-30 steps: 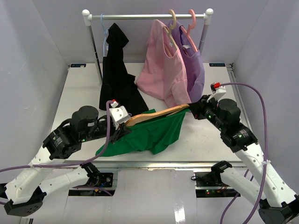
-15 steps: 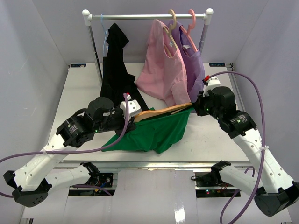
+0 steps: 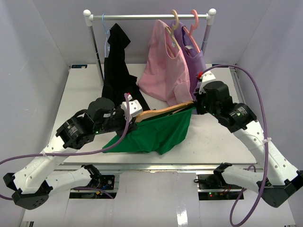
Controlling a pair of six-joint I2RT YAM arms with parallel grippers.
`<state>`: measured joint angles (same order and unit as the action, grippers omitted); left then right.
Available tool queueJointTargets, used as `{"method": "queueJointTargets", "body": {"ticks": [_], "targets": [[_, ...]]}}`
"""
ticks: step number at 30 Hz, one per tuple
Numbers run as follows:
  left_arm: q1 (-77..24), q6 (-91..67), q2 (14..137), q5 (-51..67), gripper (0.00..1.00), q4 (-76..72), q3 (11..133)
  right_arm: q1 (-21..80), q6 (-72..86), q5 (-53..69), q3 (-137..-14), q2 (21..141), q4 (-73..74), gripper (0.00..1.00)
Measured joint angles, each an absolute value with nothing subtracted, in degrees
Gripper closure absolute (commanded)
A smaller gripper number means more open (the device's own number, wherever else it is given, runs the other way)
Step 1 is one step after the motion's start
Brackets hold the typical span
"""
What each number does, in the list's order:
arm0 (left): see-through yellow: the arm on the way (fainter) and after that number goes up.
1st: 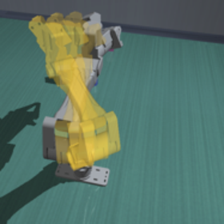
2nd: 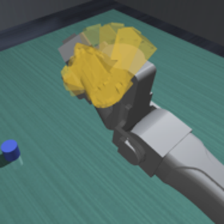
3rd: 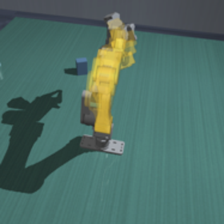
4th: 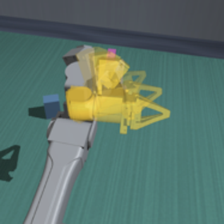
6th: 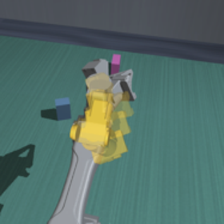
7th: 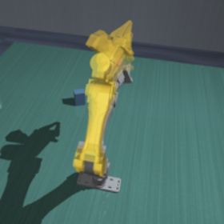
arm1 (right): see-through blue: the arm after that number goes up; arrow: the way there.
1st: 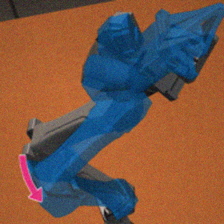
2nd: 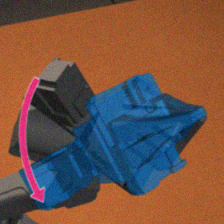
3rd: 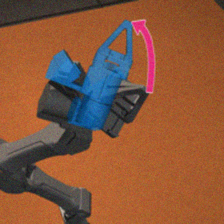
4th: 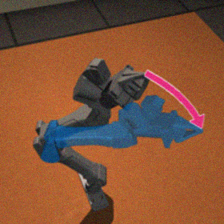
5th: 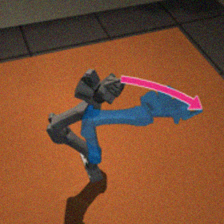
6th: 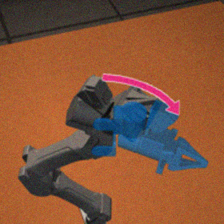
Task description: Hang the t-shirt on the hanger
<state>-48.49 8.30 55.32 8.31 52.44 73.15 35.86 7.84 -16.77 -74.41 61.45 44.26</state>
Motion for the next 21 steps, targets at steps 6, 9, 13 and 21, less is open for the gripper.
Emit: {"method": "queueJointTargets", "body": {"ticks": [6, 9, 13, 21], "targets": [[-48.2, 7.5, 60.0, 5.9, 1.00, 54.6, 73.6, 44.9, 7.1, -21.6, -78.9, 66.1, 47.0, 0.92], [-48.1, 7.1, 60.6, 5.7, 1.00, 55.5, 73.9, 47.2, 7.1, -22.0, -79.5, 67.3, 47.6, 0.92], [-48.1, 6.8, 60.1, 7.3, 1.00, 55.4, 74.3, 48.7, 7.1, -16.9, -79.5, 66.6, 47.2, 0.92], [-48.1, 5.8, 54.5, 18.5, 1.00, 51.9, 66.8, 50.2, 4.6, -1.1, -79.5, 63.6, 44.0, 0.86]]}}
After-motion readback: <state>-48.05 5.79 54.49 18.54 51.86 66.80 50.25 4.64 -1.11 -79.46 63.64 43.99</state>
